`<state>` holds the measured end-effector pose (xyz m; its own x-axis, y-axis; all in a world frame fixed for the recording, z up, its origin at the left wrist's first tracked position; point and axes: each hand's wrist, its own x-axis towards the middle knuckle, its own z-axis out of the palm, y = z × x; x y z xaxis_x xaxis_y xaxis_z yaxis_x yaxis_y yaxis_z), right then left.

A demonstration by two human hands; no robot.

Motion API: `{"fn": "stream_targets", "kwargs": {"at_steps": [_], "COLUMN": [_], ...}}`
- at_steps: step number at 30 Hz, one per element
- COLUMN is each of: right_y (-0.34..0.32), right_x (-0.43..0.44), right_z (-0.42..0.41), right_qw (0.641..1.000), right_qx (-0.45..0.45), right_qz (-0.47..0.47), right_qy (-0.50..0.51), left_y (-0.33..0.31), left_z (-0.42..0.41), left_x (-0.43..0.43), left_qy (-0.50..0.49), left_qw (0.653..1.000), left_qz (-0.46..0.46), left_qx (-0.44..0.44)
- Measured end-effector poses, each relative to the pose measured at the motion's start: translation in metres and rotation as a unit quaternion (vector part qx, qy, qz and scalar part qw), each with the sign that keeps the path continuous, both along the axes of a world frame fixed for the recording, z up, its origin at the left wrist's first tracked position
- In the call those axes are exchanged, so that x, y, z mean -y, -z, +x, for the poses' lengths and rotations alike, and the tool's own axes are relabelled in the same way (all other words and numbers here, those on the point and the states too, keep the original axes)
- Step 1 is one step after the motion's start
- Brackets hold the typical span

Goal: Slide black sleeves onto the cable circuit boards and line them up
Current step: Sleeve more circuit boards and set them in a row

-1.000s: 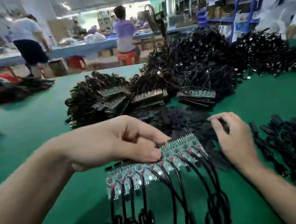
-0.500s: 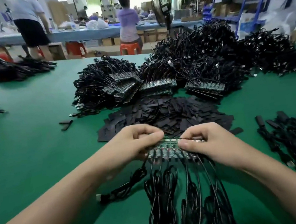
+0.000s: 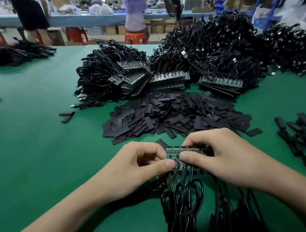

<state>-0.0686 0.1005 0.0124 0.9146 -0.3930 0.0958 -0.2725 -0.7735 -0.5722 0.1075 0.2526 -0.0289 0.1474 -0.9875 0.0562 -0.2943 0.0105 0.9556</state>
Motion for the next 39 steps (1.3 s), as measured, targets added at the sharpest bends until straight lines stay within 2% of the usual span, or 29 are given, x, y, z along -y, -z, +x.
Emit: {"fn": "stream_targets", "kwargs": {"at_steps": [9, 17, 19, 23, 26, 30, 33, 35, 37, 39], "right_y": [0.014, 0.010, 0.009, 0.014, 0.020, 0.021, 0.015, 0.004, -0.010, -0.025], "right_x": [-0.001, 0.005, 0.006, 0.000, -0.015, -0.029, -0.029, -0.026, -0.018, -0.004], "right_z": [0.007, 0.009, 0.008, 0.006, 0.009, 0.013, 0.011, 0.007, 0.001, -0.007], "right_qw": [0.980, 0.953, 0.957, 0.988, 0.994, 0.975, 0.952, 0.935, 0.902, 0.867], "right_qx": [-0.018, -0.011, -0.023, -0.042, 0.045, 0.149, 0.192, 0.228, 0.291, 0.338], "right_qz": [0.194, 0.295, 0.282, 0.147, 0.104, 0.162, 0.238, 0.272, 0.319, 0.366], "right_qy": [-0.032, -0.070, -0.063, -0.018, 0.003, 0.021, 0.026, 0.018, 0.007, -0.005], "left_y": [0.005, 0.006, 0.004, 0.000, -0.001, -0.010, -0.020, -0.025, -0.026, -0.020], "left_z": [0.001, 0.005, 0.008, 0.013, 0.004, -0.012, -0.008, 0.001, 0.011, 0.019], "left_x": [-0.002, 0.002, 0.003, 0.003, 0.005, 0.011, 0.015, 0.022, 0.030, 0.037], "left_qy": [0.013, 0.040, 0.012, -0.086, -0.135, -0.170, -0.199, -0.212, -0.177, -0.114], "left_qw": [0.999, 0.996, 0.996, 0.993, 0.986, 0.976, 0.964, 0.954, 0.937, 0.891], "left_qz": [0.021, 0.012, -0.008, -0.047, -0.084, -0.129, -0.177, -0.177, -0.125, -0.065], "left_qx": [0.025, -0.074, -0.093, -0.070, -0.046, -0.045, 0.022, 0.114, 0.274, 0.434]}}
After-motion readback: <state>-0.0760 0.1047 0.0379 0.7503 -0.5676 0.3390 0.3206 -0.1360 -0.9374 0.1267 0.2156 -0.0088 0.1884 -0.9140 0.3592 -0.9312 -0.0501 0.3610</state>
